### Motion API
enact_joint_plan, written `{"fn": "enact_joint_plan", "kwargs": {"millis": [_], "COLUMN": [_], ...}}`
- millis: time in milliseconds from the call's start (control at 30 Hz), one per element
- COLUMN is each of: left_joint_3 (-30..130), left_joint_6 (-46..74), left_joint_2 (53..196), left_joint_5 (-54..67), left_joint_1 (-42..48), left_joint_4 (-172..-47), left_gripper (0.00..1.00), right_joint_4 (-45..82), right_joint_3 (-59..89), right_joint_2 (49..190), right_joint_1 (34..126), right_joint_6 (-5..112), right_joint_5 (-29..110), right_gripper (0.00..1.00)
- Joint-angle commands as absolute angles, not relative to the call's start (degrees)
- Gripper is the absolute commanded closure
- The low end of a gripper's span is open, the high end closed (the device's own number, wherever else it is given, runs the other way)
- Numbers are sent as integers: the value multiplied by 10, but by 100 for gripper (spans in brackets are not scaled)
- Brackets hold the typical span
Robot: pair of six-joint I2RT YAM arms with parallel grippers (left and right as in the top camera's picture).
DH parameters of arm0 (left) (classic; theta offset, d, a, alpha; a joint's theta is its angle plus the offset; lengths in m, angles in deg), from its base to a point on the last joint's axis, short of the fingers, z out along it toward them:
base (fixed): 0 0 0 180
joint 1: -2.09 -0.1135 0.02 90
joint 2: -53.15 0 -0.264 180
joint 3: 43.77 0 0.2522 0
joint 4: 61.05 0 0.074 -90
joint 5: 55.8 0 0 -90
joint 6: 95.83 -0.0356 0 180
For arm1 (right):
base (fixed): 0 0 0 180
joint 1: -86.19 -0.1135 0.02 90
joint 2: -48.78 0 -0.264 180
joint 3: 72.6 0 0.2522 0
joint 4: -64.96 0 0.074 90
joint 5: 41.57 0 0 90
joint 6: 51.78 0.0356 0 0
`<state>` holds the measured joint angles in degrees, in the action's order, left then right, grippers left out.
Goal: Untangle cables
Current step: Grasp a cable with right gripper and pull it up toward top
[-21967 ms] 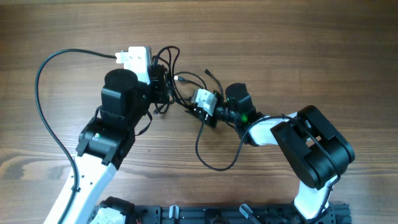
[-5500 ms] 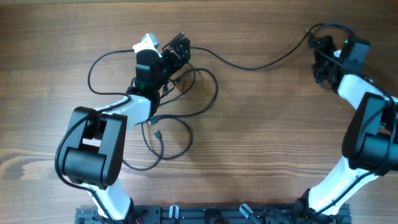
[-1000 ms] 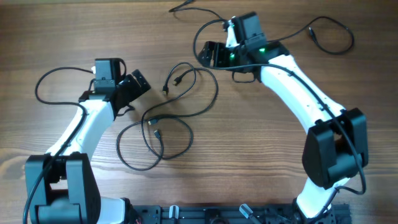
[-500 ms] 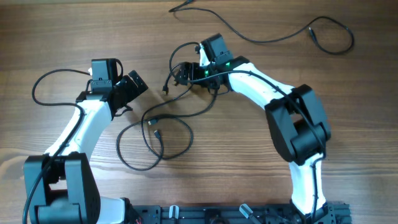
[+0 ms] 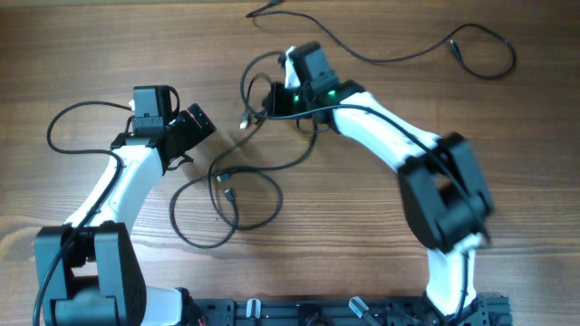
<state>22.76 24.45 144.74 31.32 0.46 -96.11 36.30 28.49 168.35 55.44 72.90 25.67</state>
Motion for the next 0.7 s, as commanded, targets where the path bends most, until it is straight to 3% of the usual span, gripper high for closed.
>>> {"fn": "enact_joint_plan", "kwargs": {"millis": [0, 233, 400, 567, 667], "left_joint_3": [224, 224, 224, 224, 224], "left_joint_6": [246, 221, 154, 153, 92], "left_joint_2": [1439, 1439, 1439, 1439, 1439], "left_joint_5": [313, 260, 198, 189, 69], "left_joint_1": [2, 4, 4, 4, 5], "left_joint_4": [-963, -959, -955, -954, -945], "left_gripper": [0, 2, 0, 0, 0], "right_joint_4": [370, 363, 307, 296, 317], "right_joint_3": [290, 290, 290, 290, 290], "right_joint_2": [1536, 1334, 1307, 1307, 1307], "right_joint_1": [553, 553, 553, 553, 553], "right_joint_6": [727, 710, 697, 699, 708], "right_joint_5": [363, 499, 646, 669, 669], "right_gripper": [96, 96, 96, 96, 96]}}
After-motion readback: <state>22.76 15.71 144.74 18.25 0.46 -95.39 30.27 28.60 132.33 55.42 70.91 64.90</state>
